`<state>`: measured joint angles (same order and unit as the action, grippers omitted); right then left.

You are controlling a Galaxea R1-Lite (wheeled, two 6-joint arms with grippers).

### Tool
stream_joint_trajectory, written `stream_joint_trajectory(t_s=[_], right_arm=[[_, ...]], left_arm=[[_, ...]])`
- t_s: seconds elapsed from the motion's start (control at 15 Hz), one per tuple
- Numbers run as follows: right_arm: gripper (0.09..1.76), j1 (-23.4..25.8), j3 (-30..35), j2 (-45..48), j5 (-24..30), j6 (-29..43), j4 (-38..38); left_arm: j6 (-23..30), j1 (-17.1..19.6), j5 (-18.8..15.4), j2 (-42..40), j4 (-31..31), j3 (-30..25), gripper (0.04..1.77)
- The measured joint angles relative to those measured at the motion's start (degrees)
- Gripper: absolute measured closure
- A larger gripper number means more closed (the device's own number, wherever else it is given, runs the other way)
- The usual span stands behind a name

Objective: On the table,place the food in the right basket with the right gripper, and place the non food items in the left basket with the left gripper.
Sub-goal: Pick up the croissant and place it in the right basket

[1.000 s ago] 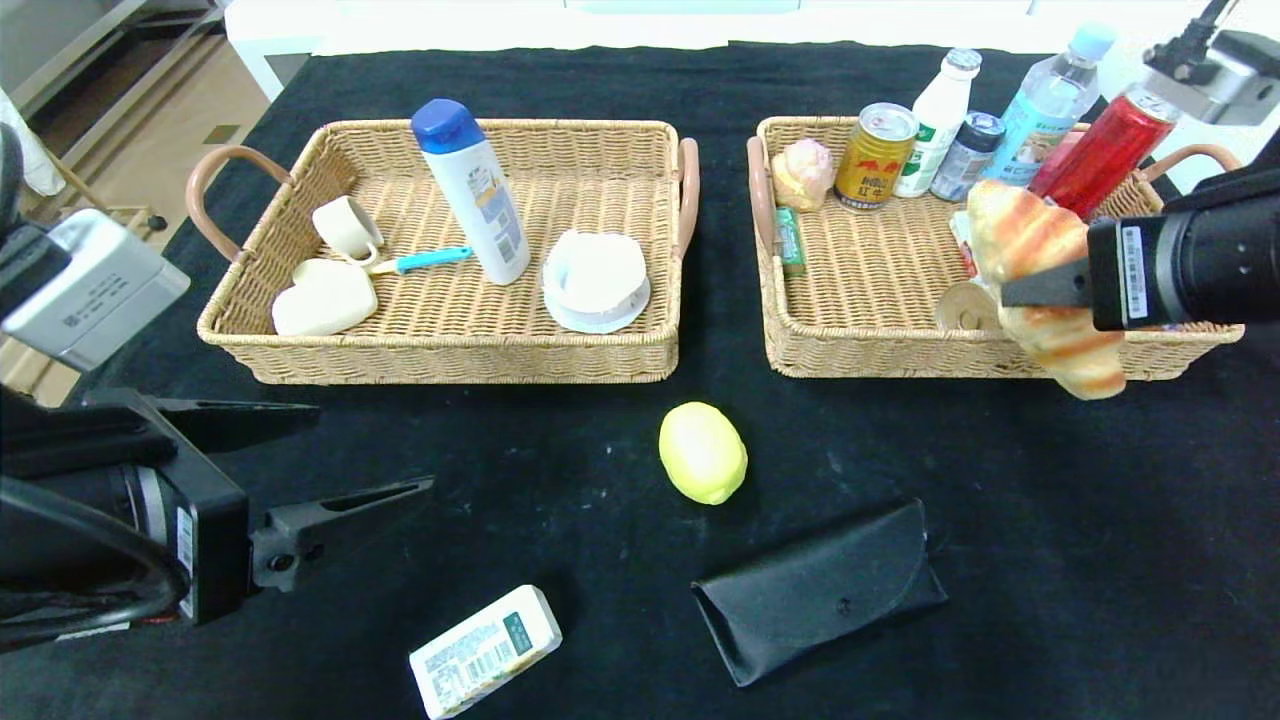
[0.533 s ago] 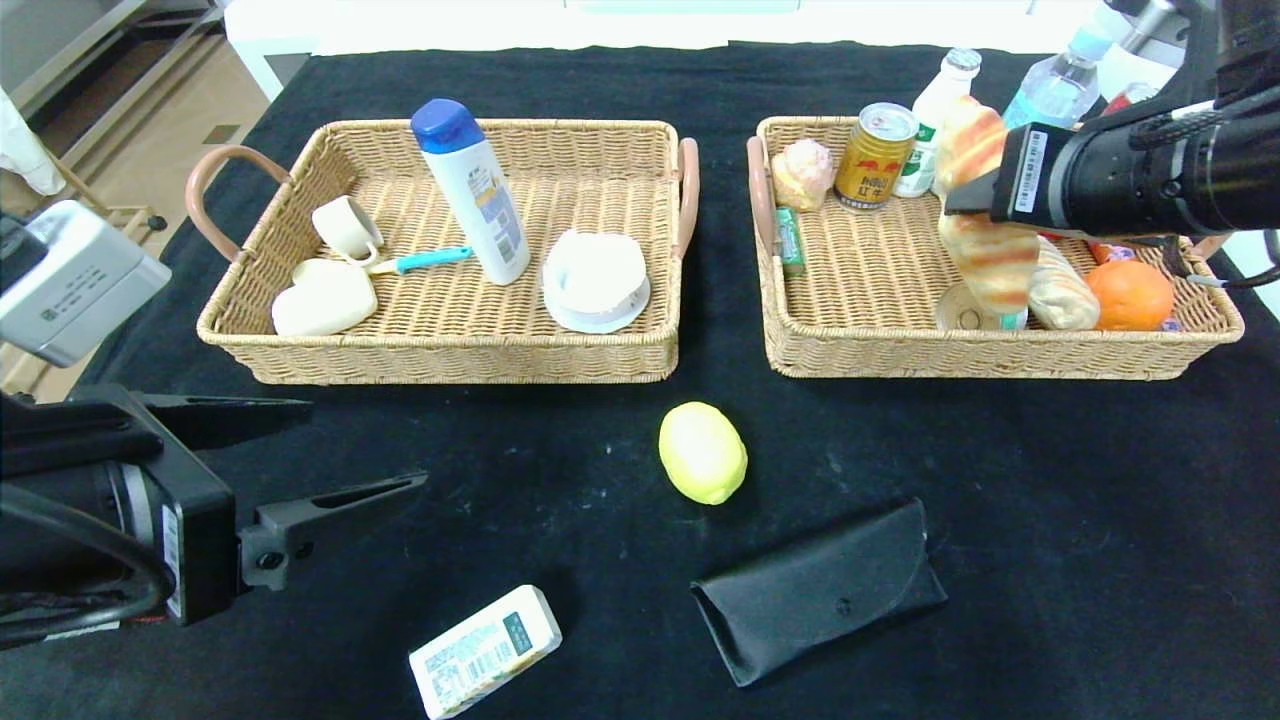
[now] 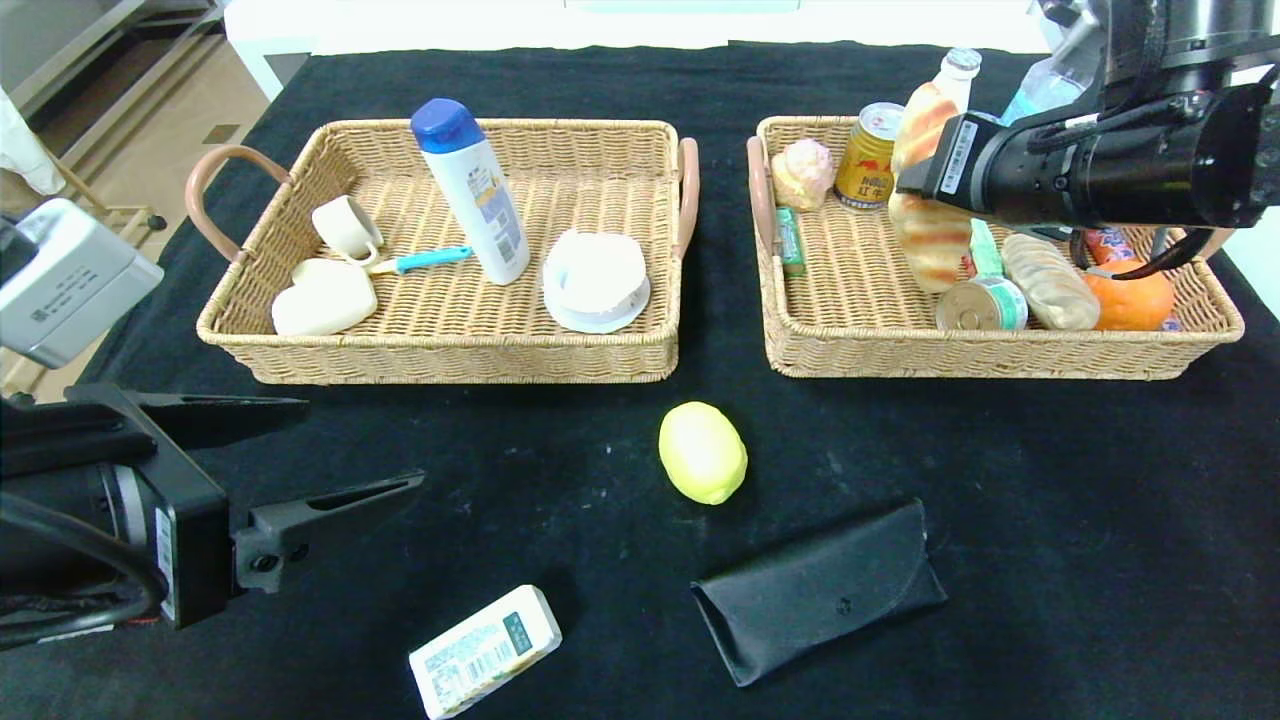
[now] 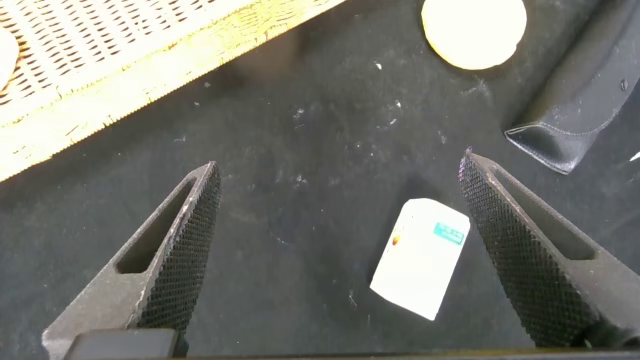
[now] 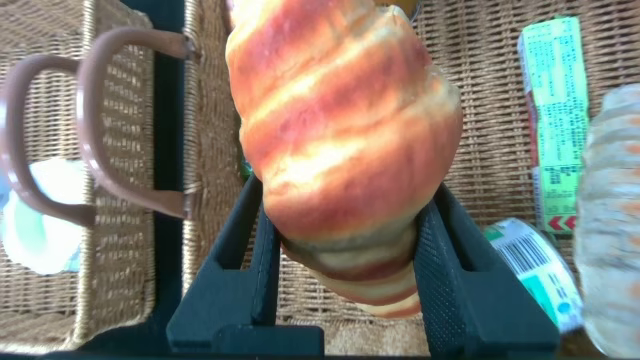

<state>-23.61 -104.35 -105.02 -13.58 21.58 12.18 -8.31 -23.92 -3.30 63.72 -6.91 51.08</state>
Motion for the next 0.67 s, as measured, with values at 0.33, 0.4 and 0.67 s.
stream_joint_trajectory(t_s=[0.33,0.4,0.67], right_arm=[[1.02,0.0,-0.1,-1.6,0.0,0.0,-0.6],[0.97,0.0,-0.1,-1.7,0.0,-0.1,-0.6],[0.62,0.0,0.1,-1.9,0.0,-0.2,-0.6]], left_arm=[[0.0,0.0,0.1,-0.2,0.0,0.0,0.09],[0.0,0.0,0.1,-0.2,0.1,0.0,0.09],[0.0,0.0,0.1,-0.2,0.1,0.0,0.09]])
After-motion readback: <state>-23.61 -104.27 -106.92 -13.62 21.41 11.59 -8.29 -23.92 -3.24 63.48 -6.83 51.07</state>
